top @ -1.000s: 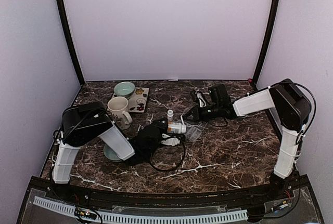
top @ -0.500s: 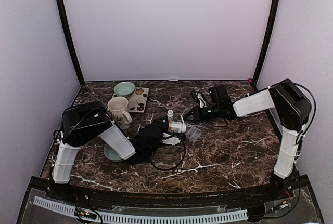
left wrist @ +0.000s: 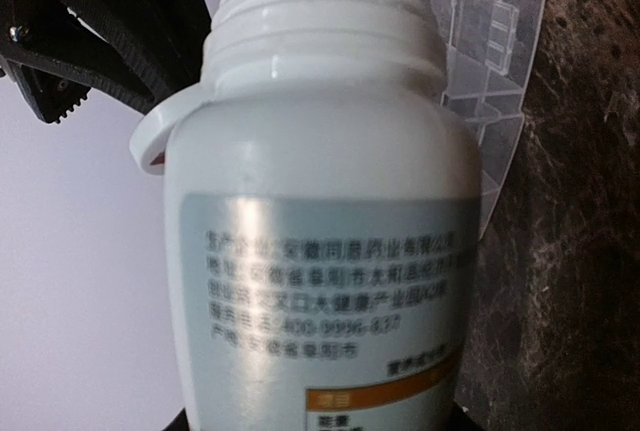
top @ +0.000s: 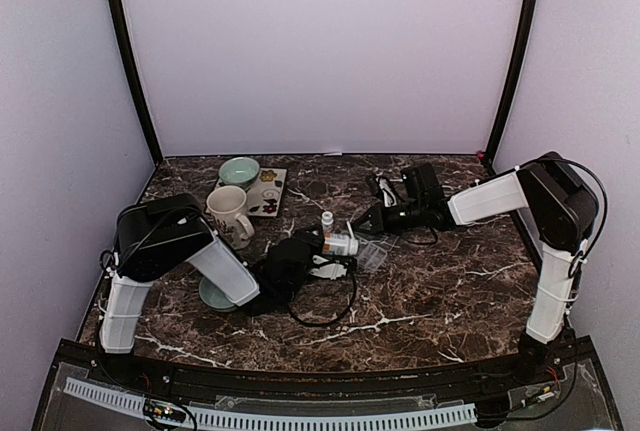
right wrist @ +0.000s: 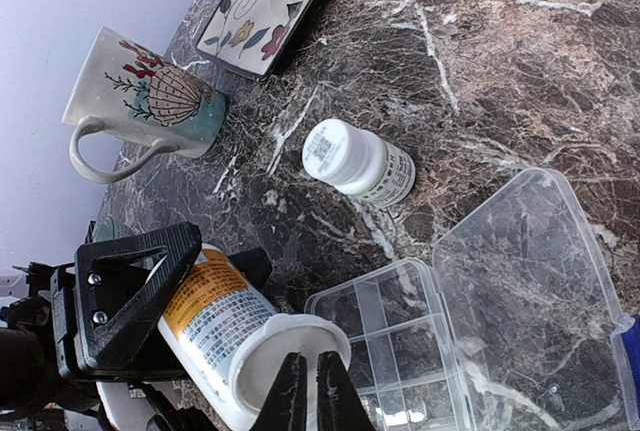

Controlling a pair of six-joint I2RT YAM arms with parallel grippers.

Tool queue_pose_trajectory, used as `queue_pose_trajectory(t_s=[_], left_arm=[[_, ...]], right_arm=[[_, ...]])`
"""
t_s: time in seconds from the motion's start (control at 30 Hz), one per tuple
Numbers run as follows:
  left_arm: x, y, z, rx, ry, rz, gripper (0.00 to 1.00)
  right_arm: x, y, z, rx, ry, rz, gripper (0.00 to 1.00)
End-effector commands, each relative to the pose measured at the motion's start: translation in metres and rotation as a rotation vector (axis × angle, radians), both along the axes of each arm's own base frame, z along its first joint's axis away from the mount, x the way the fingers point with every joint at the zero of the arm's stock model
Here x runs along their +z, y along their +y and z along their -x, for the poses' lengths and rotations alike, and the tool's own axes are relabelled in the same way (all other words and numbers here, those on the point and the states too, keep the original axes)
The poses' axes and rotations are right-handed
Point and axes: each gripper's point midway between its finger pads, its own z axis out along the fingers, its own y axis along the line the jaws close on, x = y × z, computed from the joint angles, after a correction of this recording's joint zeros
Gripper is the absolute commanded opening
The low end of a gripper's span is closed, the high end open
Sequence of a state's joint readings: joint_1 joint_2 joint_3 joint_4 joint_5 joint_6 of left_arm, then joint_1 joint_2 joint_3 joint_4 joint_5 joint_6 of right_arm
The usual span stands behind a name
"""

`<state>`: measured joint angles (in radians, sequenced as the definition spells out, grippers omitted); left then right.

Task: Sort the pills into containers
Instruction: Pour the pill into the compartment of the pill container.

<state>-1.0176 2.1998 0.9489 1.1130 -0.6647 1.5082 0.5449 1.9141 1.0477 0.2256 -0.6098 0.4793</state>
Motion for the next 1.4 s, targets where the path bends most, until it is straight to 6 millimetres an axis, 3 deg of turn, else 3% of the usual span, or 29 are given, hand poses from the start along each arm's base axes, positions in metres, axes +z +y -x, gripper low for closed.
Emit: queue_pose_trajectory(t_s=[0.0,1.37], left_arm=[[0.017,-0.002,0.002,-0.021,0.002,-0.002,0.00],[0.057,-0.009,-0.008,-0.013,-0.103,0.030,0.00]], right_arm=[[0.010,0.001,0.000,0.015,-0.035,-0.028,0.07],[0.015,0.000,0.004,0.021,-0.045,-0.033,0.07]])
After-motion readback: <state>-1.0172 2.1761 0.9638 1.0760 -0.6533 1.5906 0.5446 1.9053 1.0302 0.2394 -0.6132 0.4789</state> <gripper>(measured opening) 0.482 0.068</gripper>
